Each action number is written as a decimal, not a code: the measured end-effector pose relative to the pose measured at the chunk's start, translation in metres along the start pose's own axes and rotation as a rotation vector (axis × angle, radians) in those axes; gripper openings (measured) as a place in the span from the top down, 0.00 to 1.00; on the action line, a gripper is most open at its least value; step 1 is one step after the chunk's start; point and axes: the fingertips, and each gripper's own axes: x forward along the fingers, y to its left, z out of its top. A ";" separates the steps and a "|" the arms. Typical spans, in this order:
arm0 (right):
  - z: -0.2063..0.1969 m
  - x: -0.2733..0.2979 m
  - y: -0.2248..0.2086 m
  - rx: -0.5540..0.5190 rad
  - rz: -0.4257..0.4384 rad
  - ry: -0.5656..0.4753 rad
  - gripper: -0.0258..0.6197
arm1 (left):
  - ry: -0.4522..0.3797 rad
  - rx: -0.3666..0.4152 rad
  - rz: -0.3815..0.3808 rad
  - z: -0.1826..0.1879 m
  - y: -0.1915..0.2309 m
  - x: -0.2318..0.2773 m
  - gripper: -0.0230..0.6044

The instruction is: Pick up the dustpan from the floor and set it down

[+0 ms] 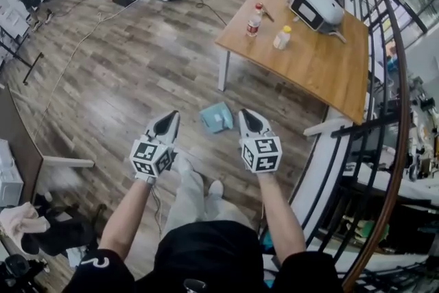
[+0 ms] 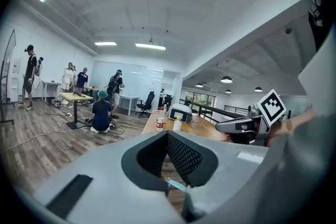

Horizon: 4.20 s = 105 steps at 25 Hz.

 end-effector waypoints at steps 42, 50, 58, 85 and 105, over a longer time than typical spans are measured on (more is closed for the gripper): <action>-0.340 0.233 -0.041 -0.011 -0.033 0.547 0.60 | 0.156 -0.106 0.001 -0.215 0.117 0.113 0.97; -0.348 0.240 -0.059 -0.032 -0.129 0.597 0.78 | 0.164 -0.122 0.018 -0.217 0.132 0.120 0.97; -0.351 0.231 -0.063 -0.058 -0.138 0.603 0.83 | 0.176 -0.120 0.013 -0.220 0.130 0.119 0.97; -0.149 0.113 -0.037 -0.055 0.001 0.478 0.82 | 0.111 -0.091 0.014 -0.071 0.057 0.061 0.97; 0.033 -0.002 -0.025 -0.114 0.014 0.276 0.82 | -0.004 -0.061 0.029 0.042 0.000 -0.011 0.97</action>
